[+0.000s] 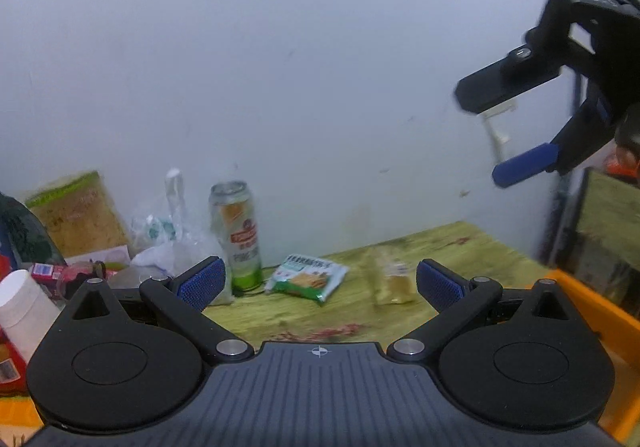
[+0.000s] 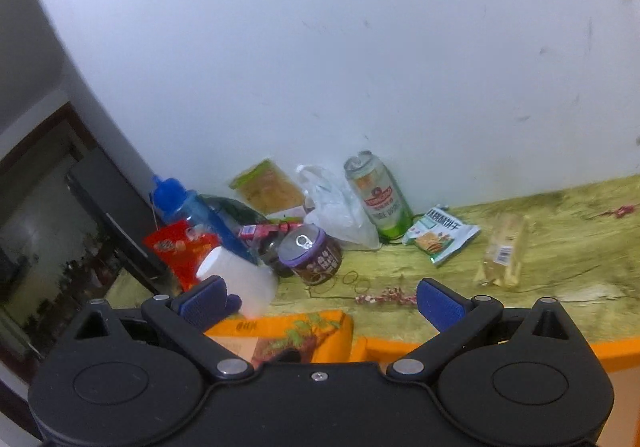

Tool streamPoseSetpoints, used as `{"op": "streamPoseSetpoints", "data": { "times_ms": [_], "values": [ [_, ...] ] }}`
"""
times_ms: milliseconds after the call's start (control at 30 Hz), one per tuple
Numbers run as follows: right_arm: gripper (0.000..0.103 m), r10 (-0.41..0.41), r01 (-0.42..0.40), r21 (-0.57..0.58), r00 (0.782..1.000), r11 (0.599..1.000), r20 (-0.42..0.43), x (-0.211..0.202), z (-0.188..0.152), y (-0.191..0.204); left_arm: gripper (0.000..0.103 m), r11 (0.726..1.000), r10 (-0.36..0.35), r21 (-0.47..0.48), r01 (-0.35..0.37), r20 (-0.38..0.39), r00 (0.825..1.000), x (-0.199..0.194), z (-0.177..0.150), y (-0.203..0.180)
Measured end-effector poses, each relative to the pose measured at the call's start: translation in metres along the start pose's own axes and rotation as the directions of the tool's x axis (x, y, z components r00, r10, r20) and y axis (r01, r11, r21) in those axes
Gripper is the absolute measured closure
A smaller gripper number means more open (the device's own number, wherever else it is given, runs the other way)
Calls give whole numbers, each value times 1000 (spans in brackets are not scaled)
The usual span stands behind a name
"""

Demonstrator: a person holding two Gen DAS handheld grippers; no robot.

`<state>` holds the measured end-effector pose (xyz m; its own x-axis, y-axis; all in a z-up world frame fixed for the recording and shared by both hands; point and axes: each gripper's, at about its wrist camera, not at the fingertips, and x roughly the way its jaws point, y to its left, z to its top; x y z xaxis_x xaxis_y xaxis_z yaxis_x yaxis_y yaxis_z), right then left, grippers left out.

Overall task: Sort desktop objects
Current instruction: 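Swing both tools from the tray toward the second walnut packet on the table, then lower the right gripper over the second walnut packet beside the beer can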

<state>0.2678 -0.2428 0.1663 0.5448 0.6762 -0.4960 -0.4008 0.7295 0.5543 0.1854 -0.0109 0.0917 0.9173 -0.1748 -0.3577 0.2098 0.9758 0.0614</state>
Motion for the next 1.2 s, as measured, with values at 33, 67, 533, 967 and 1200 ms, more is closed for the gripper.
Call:
{"op": "streamPoseSetpoints", "data": {
  "times_ms": [33, 67, 533, 967, 1200],
  "values": [
    [1, -9, 9, 23, 1000, 1000, -19, 15, 9, -4, 0, 1000, 1, 3, -1, -14, 1000, 14, 2, 1],
    [1, -15, 17, 54, 999, 998, -40, 32, 16, -11, 0, 1000, -1, 6, 1, -27, 1000, 28, 3, 2],
    [2, -24, 132, 396, 963, 909, -267, 219, 32, -130, 0, 981, -184, 33, 193, -182, 966, 186, -26, 12],
    [1, -10, 176, 453, 939, 874, -345, 267, 32, -165, 0, 976, -205, 17, 216, -251, 946, 248, -40, 14],
    [1, -11, 187, 448, 930, 874, -367, 278, 34, -163, 0, 975, -218, -29, 219, -273, 937, 265, -47, 20]
  ]
}}
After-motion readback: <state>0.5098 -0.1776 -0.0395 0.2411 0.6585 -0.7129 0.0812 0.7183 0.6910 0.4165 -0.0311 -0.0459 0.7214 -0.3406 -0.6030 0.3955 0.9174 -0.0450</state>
